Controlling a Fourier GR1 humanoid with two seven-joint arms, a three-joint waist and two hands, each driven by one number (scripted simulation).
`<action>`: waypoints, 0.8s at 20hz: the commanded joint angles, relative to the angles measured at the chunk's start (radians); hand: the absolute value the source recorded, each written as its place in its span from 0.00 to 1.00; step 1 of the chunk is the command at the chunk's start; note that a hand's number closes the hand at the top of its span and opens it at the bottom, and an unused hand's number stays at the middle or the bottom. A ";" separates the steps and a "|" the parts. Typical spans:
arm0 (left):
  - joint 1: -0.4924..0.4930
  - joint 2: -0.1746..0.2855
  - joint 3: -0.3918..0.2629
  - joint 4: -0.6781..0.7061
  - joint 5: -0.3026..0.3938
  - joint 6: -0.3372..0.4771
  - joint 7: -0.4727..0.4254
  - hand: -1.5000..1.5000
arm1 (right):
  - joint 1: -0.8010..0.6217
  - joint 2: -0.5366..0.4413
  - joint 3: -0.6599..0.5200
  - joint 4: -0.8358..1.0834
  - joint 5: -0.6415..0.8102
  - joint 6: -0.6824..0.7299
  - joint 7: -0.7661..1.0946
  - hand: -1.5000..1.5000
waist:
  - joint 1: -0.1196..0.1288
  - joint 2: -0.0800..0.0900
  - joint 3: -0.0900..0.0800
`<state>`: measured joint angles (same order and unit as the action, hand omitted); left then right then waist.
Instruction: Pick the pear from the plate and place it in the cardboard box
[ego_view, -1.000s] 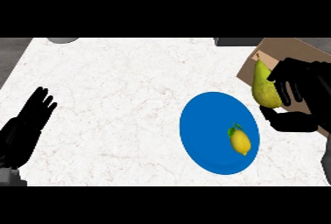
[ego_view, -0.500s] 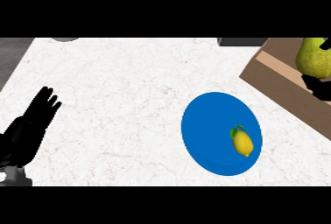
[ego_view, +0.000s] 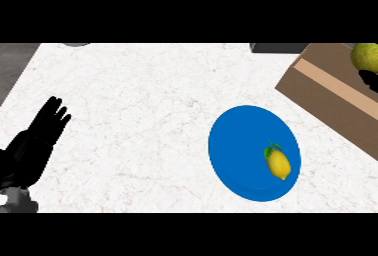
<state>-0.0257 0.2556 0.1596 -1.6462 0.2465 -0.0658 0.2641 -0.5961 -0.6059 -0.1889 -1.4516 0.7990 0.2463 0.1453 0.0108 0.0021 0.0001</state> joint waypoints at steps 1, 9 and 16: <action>0.008 0.002 0.009 -0.051 0.027 -0.014 0.055 0.50 | -0.050 0.010 0.015 0.164 0.035 -0.065 -0.093 1.00 | 0.003 0.000 0.000; -0.043 -0.001 0.029 0.049 -0.001 -0.023 -0.014 0.50 | -0.112 0.051 -0.008 0.548 0.063 -0.226 -0.274 1.00 | 0.011 0.006 0.000; 0.002 -0.035 -0.004 -0.014 -0.027 0.002 0.007 0.50 | -0.109 0.029 -0.049 0.759 0.061 -0.177 -0.241 0.00 | 0.011 0.004 0.001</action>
<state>-0.0262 0.2312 0.1642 -1.6433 0.2295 -0.0777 0.2539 -0.6867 -0.5744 -0.2147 -0.8265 0.8562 0.0807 -0.0937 0.0204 0.0058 0.0006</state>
